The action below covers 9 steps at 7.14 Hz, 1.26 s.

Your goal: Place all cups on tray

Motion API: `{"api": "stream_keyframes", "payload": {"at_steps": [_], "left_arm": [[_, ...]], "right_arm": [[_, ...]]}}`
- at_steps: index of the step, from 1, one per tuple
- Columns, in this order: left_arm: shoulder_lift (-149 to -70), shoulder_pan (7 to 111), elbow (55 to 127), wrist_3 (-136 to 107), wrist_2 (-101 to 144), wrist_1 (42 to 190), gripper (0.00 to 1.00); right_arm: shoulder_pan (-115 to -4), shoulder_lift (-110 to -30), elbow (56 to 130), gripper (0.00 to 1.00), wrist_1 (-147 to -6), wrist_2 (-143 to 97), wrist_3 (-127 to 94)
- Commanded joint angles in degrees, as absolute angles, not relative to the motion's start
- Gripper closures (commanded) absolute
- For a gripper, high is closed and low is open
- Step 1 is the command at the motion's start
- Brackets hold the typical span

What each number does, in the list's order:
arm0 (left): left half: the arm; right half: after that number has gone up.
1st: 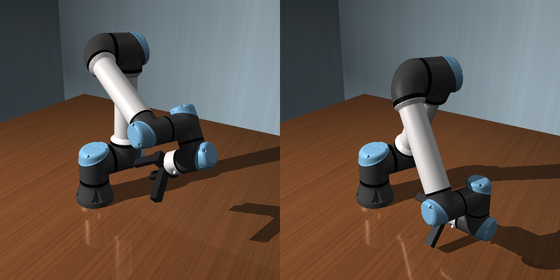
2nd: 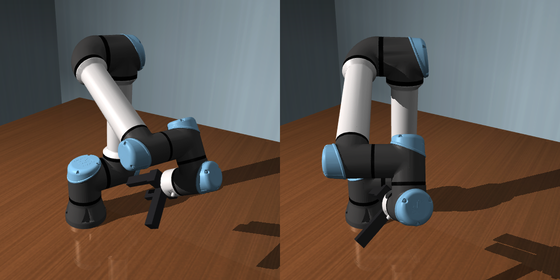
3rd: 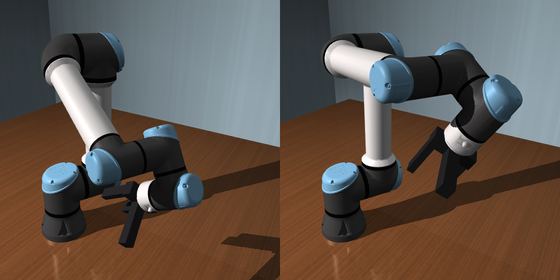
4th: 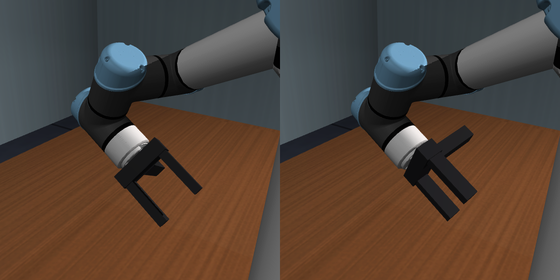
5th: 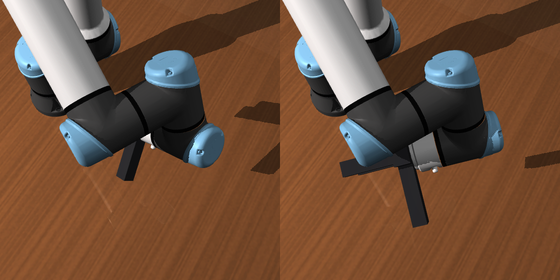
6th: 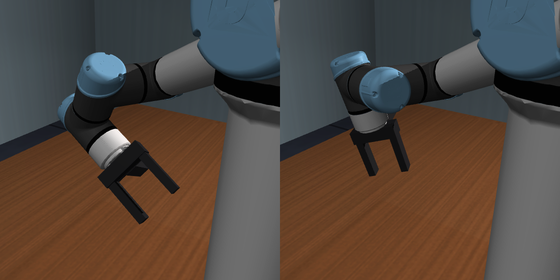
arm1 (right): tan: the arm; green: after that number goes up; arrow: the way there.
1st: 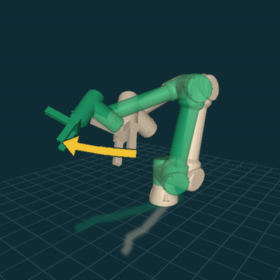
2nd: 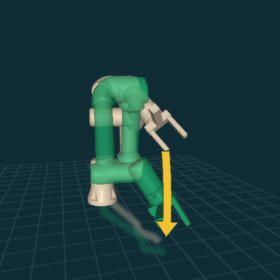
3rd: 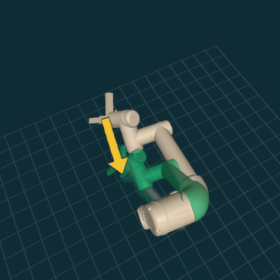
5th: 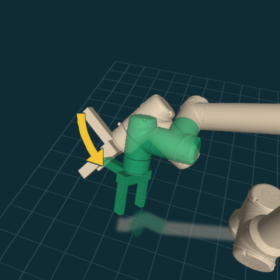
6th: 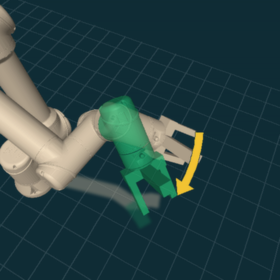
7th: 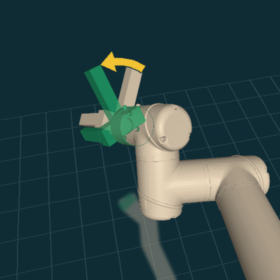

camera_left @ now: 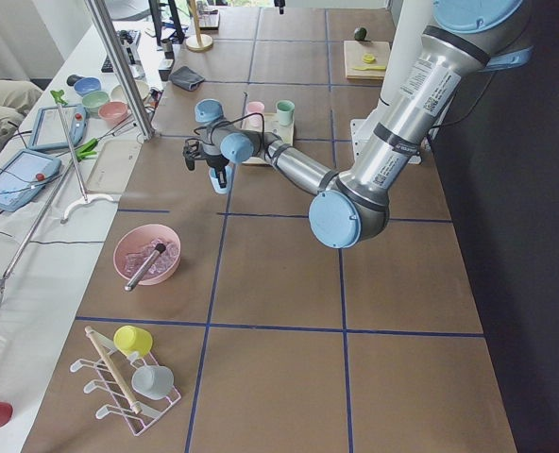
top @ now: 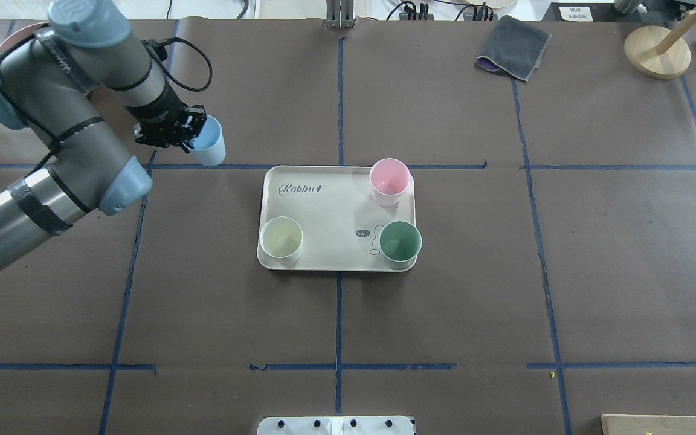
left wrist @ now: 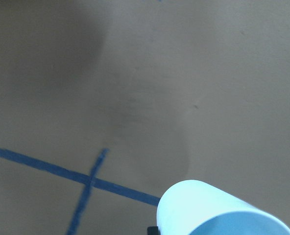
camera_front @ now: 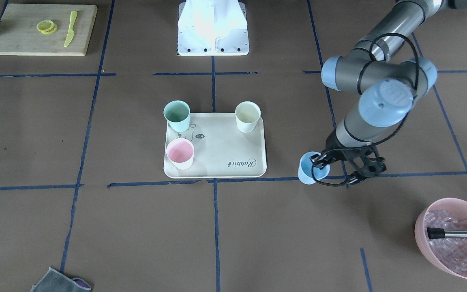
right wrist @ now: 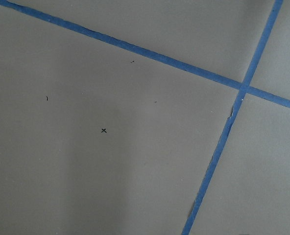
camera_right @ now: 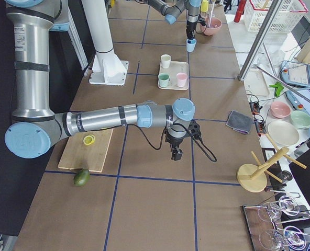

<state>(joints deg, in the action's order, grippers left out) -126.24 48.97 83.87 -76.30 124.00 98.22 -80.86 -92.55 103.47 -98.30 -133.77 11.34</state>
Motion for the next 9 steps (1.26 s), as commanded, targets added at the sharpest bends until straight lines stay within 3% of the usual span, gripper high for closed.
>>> {"api": "stream_keyframes", "payload": {"at_steps": [1,4,6,7,8,9], "left_arm": [[-130.5,44.3,83.9,-86.3,123.7,98.2,1.00],[-133.2,39.3,83.1,-89.1,119.5,97.8,1.00],[-133.1,39.1,83.1,-89.7,119.5,97.9,0.95],[-132.8,39.1,83.0,-89.4,119.4,97.9,0.87],[-132.8,39.1,82.7,-89.0,118.1,98.2,0.25],[-132.8,39.2,83.4,-88.4,117.5,98.0,0.01]], "right_arm": [[-80.9,-92.5,103.5,0.01,-98.3,-133.8,11.3],[-80.9,-92.5,103.5,0.01,-98.3,-133.9,11.3],[-80.9,-92.5,103.6,0.01,-98.3,-133.9,11.3],[-80.9,-92.5,103.7,0.01,-98.3,-133.9,11.3],[-80.9,-92.5,103.6,0.01,-98.3,-133.8,11.3],[-80.9,-92.5,103.6,0.01,-98.3,-133.8,11.3]]}}
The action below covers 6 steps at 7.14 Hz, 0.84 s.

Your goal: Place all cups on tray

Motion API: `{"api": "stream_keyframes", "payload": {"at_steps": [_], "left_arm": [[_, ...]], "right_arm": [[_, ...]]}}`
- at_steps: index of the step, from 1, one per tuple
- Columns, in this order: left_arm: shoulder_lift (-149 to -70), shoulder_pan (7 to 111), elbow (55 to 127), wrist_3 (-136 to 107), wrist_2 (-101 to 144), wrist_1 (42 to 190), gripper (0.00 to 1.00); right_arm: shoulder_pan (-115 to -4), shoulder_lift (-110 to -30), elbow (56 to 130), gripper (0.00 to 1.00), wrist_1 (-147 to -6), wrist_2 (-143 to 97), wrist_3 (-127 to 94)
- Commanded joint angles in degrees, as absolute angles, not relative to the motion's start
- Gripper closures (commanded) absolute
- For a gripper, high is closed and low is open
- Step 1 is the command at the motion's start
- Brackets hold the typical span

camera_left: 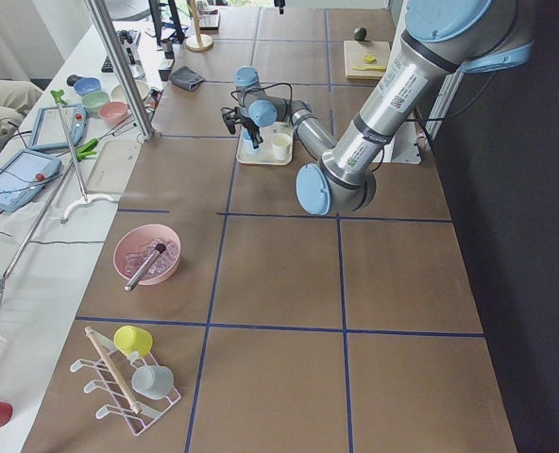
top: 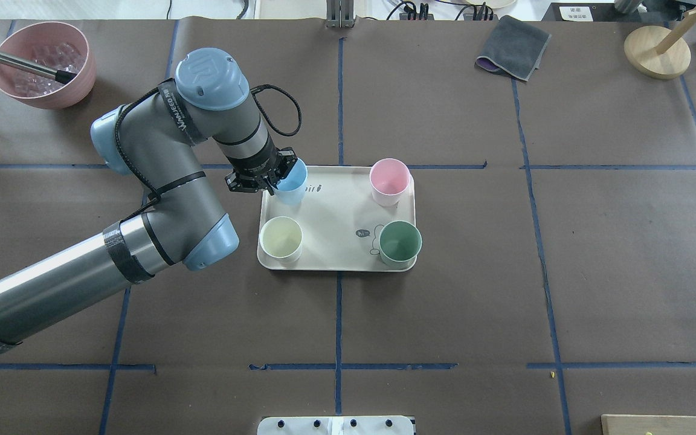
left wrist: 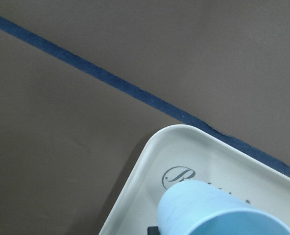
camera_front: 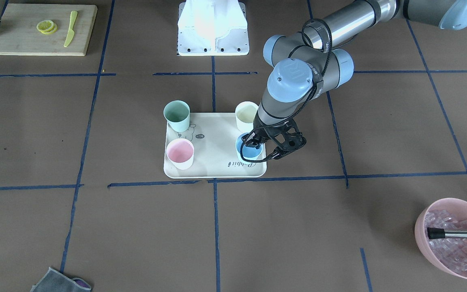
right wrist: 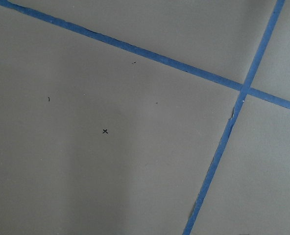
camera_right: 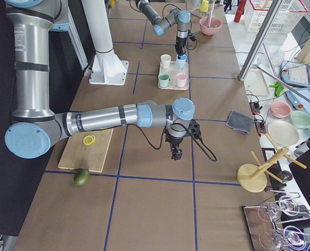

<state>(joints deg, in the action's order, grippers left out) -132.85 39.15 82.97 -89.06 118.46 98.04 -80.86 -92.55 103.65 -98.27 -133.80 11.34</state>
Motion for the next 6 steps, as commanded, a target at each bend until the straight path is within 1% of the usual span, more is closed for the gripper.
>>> {"api": "stream_keyframes", "payload": {"at_steps": [1,2,5,6], "left_arm": [[-132.5,40.2,84.2,-85.8,118.1,97.2,0.00],[-130.4,42.0,87.3,-82.0,120.2,94.9,0.00],[-117.3,51.8,104.6,-59.2,125.3,83.9,0.00],[-112.8,55.9,107.5,-49.8,127.3,81.8,0.00]], "right_arm": [[-80.9,-92.5,103.6,0.01,-98.3,-133.8,10.7],[-80.9,-92.3,103.6,0.01,-98.3,-133.7,8.0],[-83.6,-94.3,103.3,0.01,-98.3,-133.3,8.1],[-85.8,-95.3,103.3,0.01,-98.3,-133.4,8.6]]}}
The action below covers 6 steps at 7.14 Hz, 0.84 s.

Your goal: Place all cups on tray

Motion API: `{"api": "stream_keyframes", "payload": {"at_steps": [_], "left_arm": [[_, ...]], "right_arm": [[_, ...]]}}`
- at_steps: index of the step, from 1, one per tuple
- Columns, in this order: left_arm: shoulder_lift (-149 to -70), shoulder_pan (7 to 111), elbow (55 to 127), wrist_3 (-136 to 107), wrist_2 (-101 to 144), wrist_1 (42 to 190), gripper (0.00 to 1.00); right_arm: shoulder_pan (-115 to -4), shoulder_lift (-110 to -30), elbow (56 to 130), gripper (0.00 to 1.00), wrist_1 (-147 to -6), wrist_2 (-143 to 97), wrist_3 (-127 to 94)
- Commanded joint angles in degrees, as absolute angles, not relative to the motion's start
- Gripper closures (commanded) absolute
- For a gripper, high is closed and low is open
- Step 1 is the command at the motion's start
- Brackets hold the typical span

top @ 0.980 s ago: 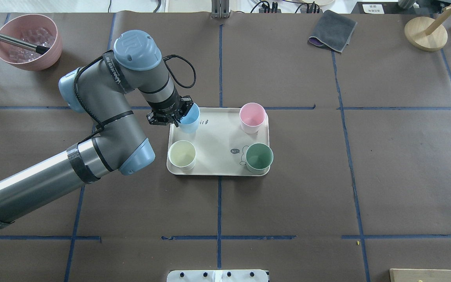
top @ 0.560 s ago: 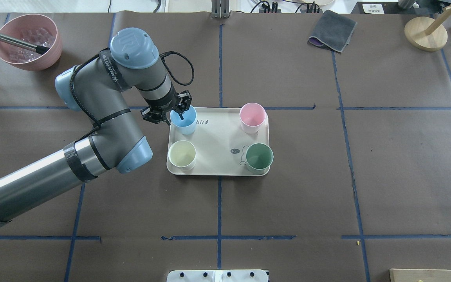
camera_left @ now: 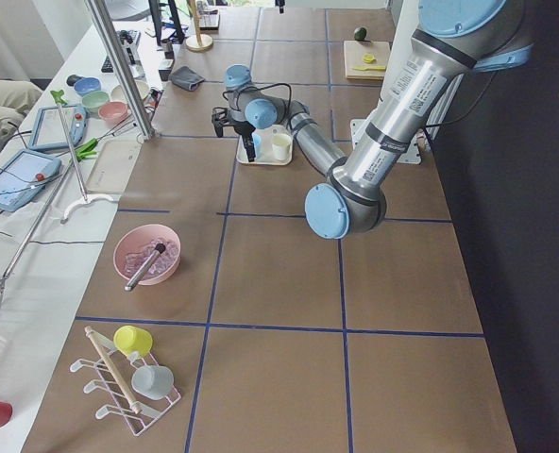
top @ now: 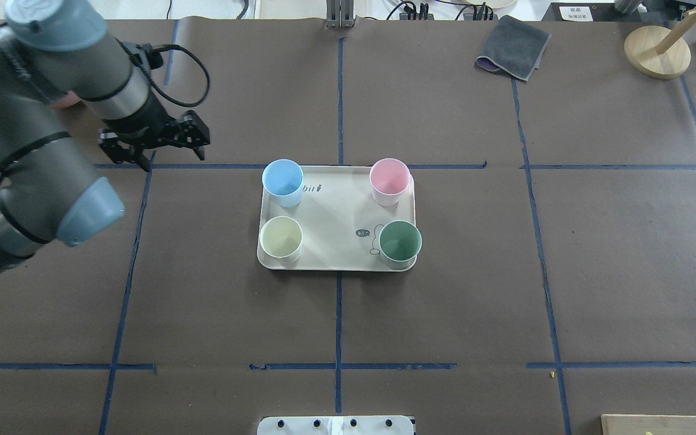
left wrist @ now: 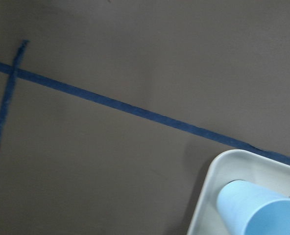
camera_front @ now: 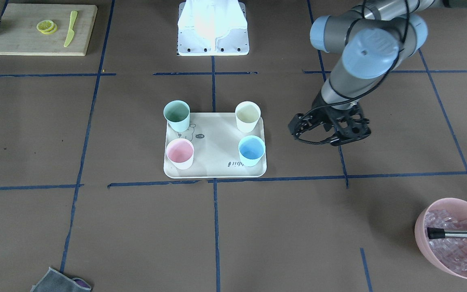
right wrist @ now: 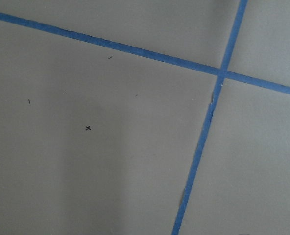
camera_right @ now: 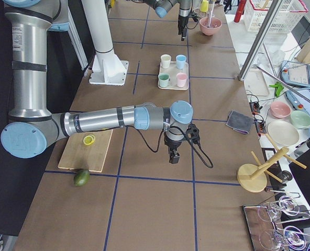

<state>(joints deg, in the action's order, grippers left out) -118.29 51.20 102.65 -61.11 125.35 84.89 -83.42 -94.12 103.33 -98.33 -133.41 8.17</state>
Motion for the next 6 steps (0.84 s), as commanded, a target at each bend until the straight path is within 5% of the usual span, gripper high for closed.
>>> {"api": "stream_keyframes", "payload": {"at_steps": [1,4,6], "left_arm": [[-107.2,60.8,109.1,-39.7,129.0,81.7,0.00],[-94.3,80.4,105.3,-1.7,134.2,81.7,0.00],[-85.6,85.8,106.1,2.0,134.1,82.5,0.00]], "right_arm": [[-86.8,-95.5,103.4,0.01,-98.3,-133.5,8.7],[-87.3,-96.4,103.7,0.01,-98.3,-133.8,7.6],[-87.2,-96.2,103.6,0.01,-98.3,-133.8,7.7]]}}
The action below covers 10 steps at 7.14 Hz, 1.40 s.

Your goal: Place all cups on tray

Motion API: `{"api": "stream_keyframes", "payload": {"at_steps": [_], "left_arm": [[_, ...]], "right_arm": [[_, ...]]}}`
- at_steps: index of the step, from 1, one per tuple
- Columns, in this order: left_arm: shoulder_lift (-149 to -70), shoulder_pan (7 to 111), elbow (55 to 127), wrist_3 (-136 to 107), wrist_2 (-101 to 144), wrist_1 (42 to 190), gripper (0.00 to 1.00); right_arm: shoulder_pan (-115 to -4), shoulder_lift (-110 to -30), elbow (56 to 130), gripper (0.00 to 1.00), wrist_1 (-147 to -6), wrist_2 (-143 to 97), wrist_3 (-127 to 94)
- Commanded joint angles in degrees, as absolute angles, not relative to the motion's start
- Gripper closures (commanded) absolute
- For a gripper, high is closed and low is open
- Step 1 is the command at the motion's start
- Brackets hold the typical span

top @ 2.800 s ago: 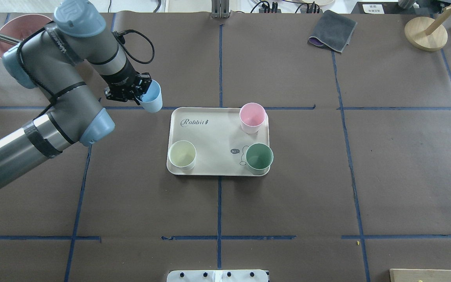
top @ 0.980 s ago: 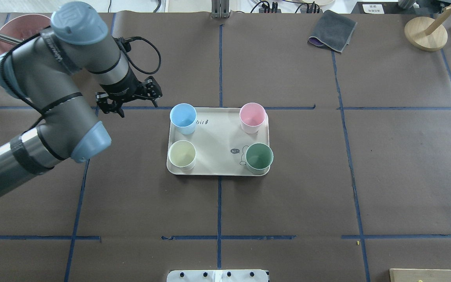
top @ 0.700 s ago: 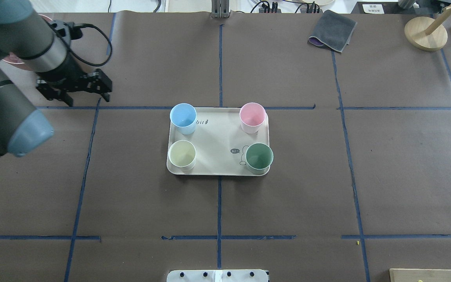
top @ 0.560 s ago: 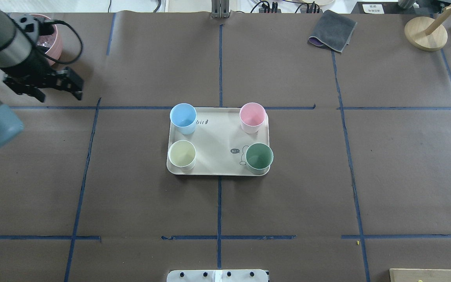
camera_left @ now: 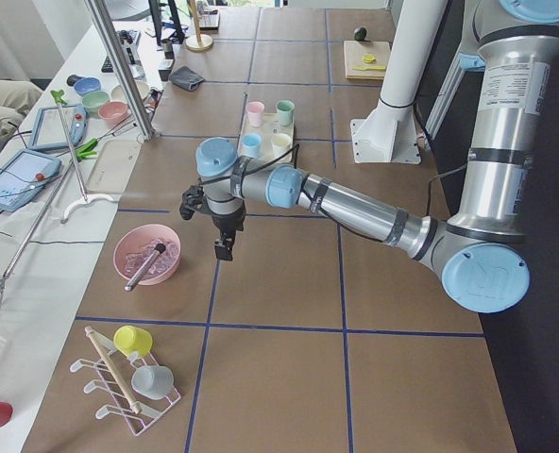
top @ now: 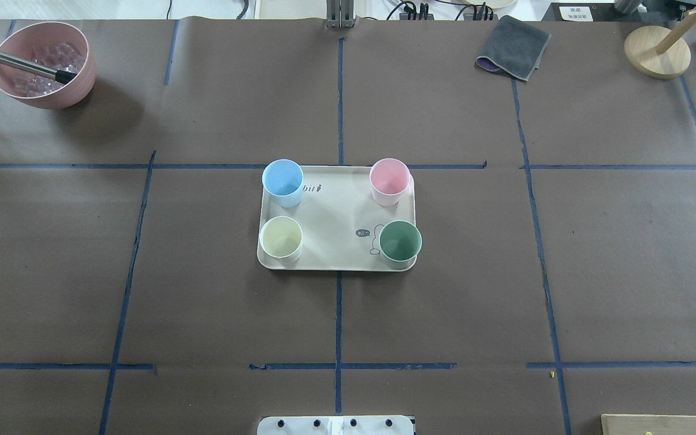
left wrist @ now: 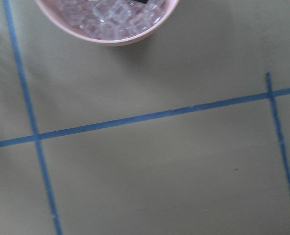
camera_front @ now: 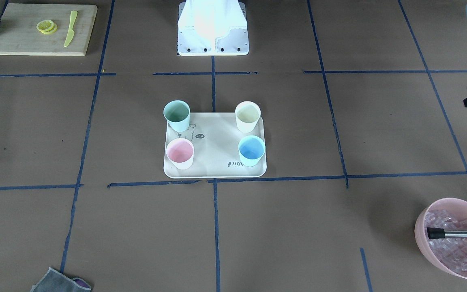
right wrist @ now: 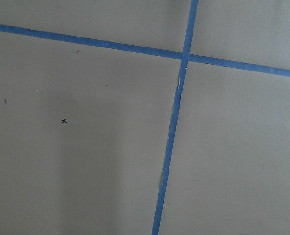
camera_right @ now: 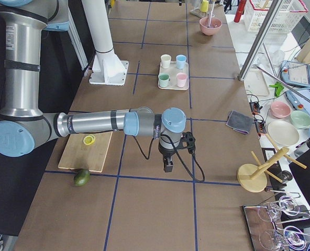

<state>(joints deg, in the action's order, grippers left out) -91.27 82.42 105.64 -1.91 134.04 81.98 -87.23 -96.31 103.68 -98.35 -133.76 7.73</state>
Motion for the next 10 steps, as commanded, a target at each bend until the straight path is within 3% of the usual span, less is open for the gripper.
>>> {"api": "stream_keyframes", "payload": {"at_steps": [1,10], "left_arm": [[-81.8,86.2,105.2,1.3,134.3,82.4,0.00],[-81.9,85.9,101.1,1.5,133.2,82.6,0.00]], "right_arm": [[-87.2,-96.2,103.5,0.01,-98.3,-133.8,7.7],[-87.1,-96.3,103.6,0.00,-98.3,-134.7,7.9]]}}
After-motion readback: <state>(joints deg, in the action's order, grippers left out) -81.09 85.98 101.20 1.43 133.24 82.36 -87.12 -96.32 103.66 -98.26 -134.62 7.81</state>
